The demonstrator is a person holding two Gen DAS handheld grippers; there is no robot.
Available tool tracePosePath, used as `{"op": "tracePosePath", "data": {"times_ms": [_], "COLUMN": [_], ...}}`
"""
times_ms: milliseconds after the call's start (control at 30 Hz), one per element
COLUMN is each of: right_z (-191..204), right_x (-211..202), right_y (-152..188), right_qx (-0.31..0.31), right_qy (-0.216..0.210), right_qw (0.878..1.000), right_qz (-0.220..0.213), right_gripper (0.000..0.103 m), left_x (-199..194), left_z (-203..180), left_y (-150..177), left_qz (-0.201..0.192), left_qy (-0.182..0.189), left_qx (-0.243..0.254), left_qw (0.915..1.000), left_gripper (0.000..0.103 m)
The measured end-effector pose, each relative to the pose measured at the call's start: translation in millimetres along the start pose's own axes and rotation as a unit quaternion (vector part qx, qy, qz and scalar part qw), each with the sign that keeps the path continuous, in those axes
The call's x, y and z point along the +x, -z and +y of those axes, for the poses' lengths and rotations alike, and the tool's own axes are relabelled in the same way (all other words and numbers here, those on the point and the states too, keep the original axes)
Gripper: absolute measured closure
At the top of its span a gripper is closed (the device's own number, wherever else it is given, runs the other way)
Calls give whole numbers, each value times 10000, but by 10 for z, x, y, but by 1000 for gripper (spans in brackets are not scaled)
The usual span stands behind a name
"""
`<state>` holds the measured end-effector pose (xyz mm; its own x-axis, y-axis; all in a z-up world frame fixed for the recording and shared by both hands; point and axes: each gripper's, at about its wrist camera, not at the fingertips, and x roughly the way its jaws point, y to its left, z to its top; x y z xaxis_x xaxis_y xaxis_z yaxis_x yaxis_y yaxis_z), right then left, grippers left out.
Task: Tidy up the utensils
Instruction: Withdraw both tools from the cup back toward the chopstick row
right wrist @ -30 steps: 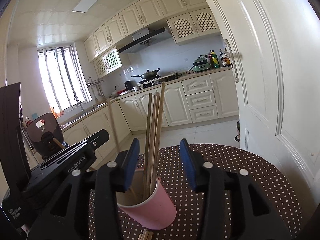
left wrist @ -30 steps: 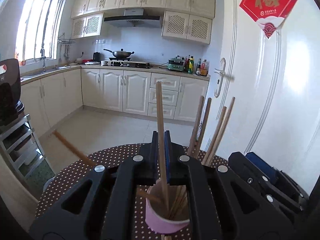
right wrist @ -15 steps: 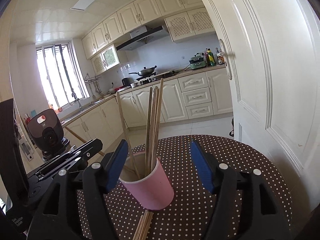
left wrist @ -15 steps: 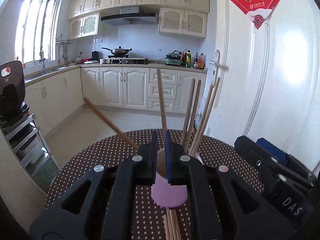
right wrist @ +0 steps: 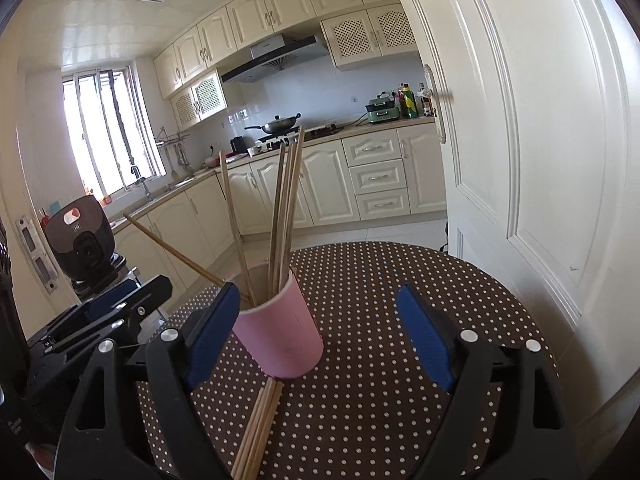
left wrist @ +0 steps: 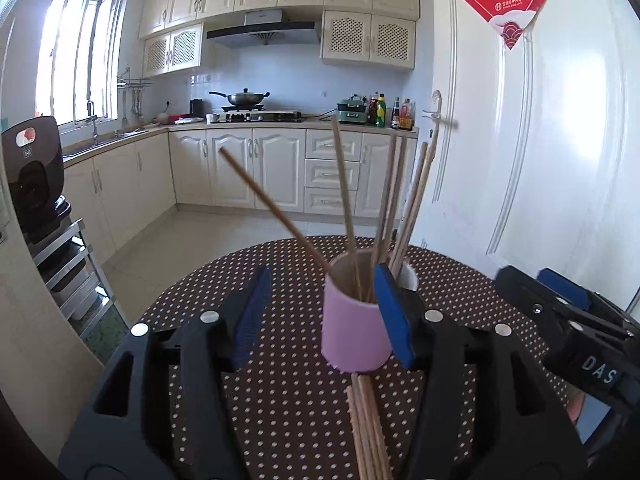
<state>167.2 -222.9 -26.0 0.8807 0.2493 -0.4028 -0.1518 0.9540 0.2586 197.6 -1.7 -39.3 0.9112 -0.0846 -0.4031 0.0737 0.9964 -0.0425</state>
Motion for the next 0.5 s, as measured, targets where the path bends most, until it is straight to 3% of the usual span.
{"op": "tracePosePath", "data": {"times_ms": [500], "right_z": [-76], "right_x": [57], "right_y": [416], "right_qx": [-48], "right_qy": [253], "right_qw": [9945], "right_qz": [1016], "right_gripper": [11], "left_x": [92], "left_z": [313], "left_y": [452], "left_qz": [800], "left_qy": [-178], "left_qx": [-249], "left_qw": [9963], "left_gripper": [42]}}
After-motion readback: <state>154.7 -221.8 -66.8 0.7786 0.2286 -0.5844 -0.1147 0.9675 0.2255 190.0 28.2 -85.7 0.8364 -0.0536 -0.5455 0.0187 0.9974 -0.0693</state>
